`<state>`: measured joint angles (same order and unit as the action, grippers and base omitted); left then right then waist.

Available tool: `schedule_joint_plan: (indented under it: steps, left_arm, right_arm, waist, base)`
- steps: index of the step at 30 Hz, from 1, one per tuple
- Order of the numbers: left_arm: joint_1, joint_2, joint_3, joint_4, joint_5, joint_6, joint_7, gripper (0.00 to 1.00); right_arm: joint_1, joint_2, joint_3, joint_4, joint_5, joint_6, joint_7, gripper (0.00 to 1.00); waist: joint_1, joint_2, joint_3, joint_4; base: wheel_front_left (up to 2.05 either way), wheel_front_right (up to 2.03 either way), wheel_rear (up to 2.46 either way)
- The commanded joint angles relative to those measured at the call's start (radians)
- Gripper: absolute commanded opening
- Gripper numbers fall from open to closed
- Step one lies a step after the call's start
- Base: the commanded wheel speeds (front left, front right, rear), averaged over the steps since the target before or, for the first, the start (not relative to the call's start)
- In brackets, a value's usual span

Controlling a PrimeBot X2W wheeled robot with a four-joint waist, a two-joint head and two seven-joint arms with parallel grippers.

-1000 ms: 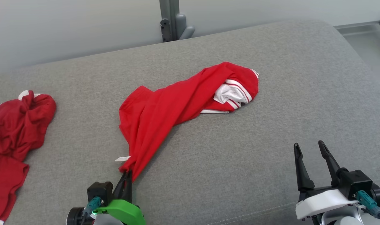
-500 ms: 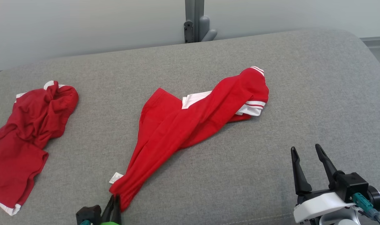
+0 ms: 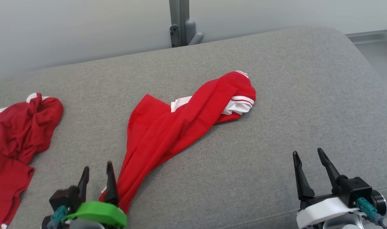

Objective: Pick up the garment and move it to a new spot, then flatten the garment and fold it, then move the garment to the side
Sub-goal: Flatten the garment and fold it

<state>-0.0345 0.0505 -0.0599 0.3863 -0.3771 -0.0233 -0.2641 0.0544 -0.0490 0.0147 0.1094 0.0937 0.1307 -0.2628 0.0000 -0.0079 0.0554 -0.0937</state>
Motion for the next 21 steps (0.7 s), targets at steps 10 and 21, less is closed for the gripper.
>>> schedule_joint_plan:
  steps: [10, 21]
  left_arm:
    - [-0.382, 0.035, -0.075, 0.109, 0.011, -0.053, 0.182, 1.00]
    - [-0.649, 0.102, -0.151, 0.337, 0.035, -0.089, 0.372, 1.00]
  right_arm:
    - [-0.062, -0.002, 0.020, -0.008, 0.030, 0.000, -0.003, 1.00]
    - [-0.102, -0.001, 0.041, -0.010, 0.066, 0.000, -0.003, 1.00]
  waist:
    - [0.0000, 0.0079, 0.095, -0.166]
    - [0.0000, 0.0079, 0.177, -0.286]
  base:
    - [0.00, 0.00, 0.00]
    - [0.00, 0.00, 0.00]
